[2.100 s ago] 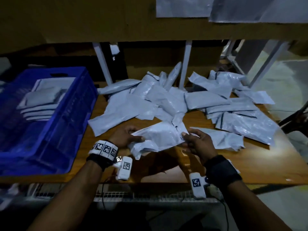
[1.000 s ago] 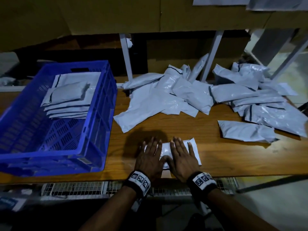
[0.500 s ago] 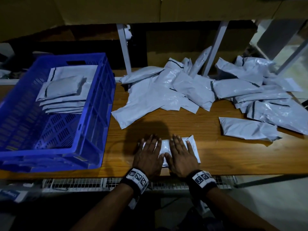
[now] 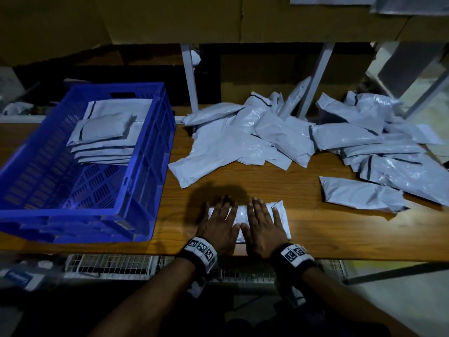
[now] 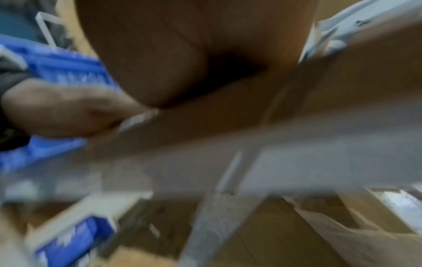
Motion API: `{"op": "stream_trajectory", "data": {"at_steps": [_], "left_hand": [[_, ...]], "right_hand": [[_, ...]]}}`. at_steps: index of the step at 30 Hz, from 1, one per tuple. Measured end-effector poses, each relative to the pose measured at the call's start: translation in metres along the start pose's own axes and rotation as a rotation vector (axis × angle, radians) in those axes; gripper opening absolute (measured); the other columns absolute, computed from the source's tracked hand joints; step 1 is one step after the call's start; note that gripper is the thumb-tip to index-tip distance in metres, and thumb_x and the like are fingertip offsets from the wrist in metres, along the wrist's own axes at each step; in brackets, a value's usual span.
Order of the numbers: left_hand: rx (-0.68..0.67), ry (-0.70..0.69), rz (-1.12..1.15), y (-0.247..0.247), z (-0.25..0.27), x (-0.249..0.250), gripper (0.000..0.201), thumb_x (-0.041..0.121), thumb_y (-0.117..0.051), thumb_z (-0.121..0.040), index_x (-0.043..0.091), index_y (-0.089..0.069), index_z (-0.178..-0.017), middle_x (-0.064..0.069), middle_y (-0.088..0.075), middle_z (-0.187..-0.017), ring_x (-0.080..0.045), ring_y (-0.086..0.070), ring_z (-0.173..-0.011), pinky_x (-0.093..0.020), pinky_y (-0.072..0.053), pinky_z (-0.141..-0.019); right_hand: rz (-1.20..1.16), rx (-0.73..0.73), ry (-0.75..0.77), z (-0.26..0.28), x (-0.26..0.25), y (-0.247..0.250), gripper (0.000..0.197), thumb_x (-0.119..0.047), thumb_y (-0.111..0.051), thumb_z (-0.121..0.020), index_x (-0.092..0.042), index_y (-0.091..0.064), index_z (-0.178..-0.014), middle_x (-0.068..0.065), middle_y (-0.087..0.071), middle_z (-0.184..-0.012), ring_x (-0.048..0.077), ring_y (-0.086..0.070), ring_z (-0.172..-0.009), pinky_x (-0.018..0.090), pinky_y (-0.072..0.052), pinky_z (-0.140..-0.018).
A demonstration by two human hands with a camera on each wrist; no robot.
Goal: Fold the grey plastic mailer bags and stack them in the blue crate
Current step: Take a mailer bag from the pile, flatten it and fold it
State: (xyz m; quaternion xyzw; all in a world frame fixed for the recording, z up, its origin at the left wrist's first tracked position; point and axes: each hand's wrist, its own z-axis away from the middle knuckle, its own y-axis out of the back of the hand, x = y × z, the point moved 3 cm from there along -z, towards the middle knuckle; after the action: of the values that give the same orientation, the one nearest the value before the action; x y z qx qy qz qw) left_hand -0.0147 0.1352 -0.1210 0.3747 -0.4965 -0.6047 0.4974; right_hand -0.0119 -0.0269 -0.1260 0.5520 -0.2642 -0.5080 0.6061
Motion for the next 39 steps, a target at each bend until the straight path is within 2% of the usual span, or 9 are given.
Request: {"op": "stream_trajectory", "data": {"at_steps": [3, 6, 10, 16, 24, 28, 32, 36, 39], "left_hand": [[-0.050, 0.022, 0.197, 0.014, -0.005, -0.016, 0.069, 0.059, -0.033, -0.104, 0.022, -0.022, -0.161, -0.005, -0.015, -0.170, -0.025, -0.008, -0.157, -0.052, -0.010, -0.125], [0.068, 0.035, 0.256, 0.034, -0.004, -0.039, 0.066, 0.066, -0.047, -0.091, 0.030, -0.049, -0.147, 0.000, -0.050, -0.150, -0.025, -0.042, -0.142, -0.041, -0.037, -0.114], [-0.012, 0.049, 0.145, 0.051, -0.002, -0.048, 0.063, 0.063, -0.070, -0.080, 0.035, -0.058, -0.135, 0.002, -0.057, -0.137, -0.029, -0.056, -0.124, -0.044, -0.049, -0.100], [-0.028, 0.070, 0.013, 0.076, -0.011, -0.040, 0.050, 0.059, -0.082, -0.070, 0.027, -0.069, -0.107, -0.002, -0.069, -0.112, -0.031, -0.059, -0.114, -0.044, -0.052, -0.089], [0.702, 0.029, -0.058, 0.105, 0.016, -0.025, 0.014, 0.023, -0.071, -0.068, 0.017, -0.065, -0.080, -0.008, -0.056, -0.087, -0.032, -0.051, -0.083, -0.042, -0.035, -0.074], [0.469, -0.019, 0.006, 0.064, 0.029, -0.015, 0.040, 0.029, -0.080, -0.045, 0.022, -0.067, -0.082, -0.004, -0.057, -0.090, -0.033, -0.056, -0.086, -0.046, -0.042, -0.078], [0.397, -0.090, 0.164, 0.021, 0.049, -0.014, 0.042, 0.060, -0.073, -0.062, 0.028, -0.069, -0.088, 0.002, -0.059, -0.097, -0.032, -0.058, -0.110, -0.045, -0.040, -0.088], [0.514, -0.151, 0.235, 0.012, 0.042, -0.013, 0.041, 0.056, -0.069, -0.082, 0.026, -0.072, -0.109, 0.000, -0.065, -0.117, -0.027, -0.061, -0.112, -0.045, -0.045, -0.097], [0.441, -0.138, 0.148, 0.017, 0.017, -0.006, 0.049, 0.049, -0.051, -0.095, 0.021, -0.065, -0.133, -0.007, -0.057, -0.144, -0.028, -0.050, -0.137, -0.050, -0.041, -0.111]], "right_hand": [[-0.087, 0.001, 0.067, -0.002, 0.011, 0.019, 0.072, -0.056, -0.026, -0.106, -0.015, -0.010, -0.164, 0.008, -0.002, -0.172, 0.026, 0.001, -0.159, 0.055, -0.006, -0.126], [-0.021, 0.137, 0.065, -0.008, 0.028, 0.050, 0.057, -0.047, -0.040, -0.100, -0.026, -0.039, -0.152, 0.005, -0.040, -0.159, 0.029, -0.027, -0.152, 0.052, -0.029, -0.119], [0.072, -0.014, -0.016, -0.008, 0.034, 0.067, 0.068, -0.031, -0.066, -0.086, -0.029, -0.042, -0.149, 0.006, -0.052, -0.143, 0.033, -0.045, -0.134, 0.048, -0.042, -0.108], [0.152, 0.084, -0.006, -0.007, 0.031, 0.088, 0.034, -0.031, -0.069, -0.082, -0.029, -0.069, -0.116, 0.002, -0.066, -0.114, 0.030, -0.053, -0.112, 0.036, -0.045, -0.082], [0.230, 0.542, -0.020, 0.023, 0.025, 0.119, 0.027, -0.030, -0.078, -0.071, -0.019, -0.069, -0.094, 0.008, -0.061, -0.102, 0.031, -0.051, -0.095, 0.039, -0.042, -0.072], [0.229, 0.321, -0.025, 0.033, 0.029, 0.076, 0.023, -0.031, -0.076, -0.076, -0.023, -0.067, -0.096, 0.002, -0.063, -0.094, 0.030, -0.053, -0.095, 0.040, -0.044, -0.075], [0.147, 0.181, 0.051, 0.055, 0.044, 0.047, 0.033, -0.049, -0.059, -0.073, -0.032, -0.072, -0.099, -0.005, -0.066, -0.097, 0.030, -0.058, -0.100, 0.038, -0.037, -0.072], [0.055, 0.336, 0.098, 0.056, 0.051, 0.054, 0.045, -0.062, -0.062, -0.080, -0.029, -0.074, -0.107, -0.002, -0.068, -0.110, 0.025, -0.062, -0.102, 0.040, -0.050, -0.076], [0.050, 0.347, 0.059, 0.037, 0.038, 0.052, 0.050, -0.054, -0.044, -0.100, -0.023, -0.062, -0.135, 0.005, -0.057, -0.144, 0.028, -0.052, -0.133, 0.047, -0.048, -0.101]]}}
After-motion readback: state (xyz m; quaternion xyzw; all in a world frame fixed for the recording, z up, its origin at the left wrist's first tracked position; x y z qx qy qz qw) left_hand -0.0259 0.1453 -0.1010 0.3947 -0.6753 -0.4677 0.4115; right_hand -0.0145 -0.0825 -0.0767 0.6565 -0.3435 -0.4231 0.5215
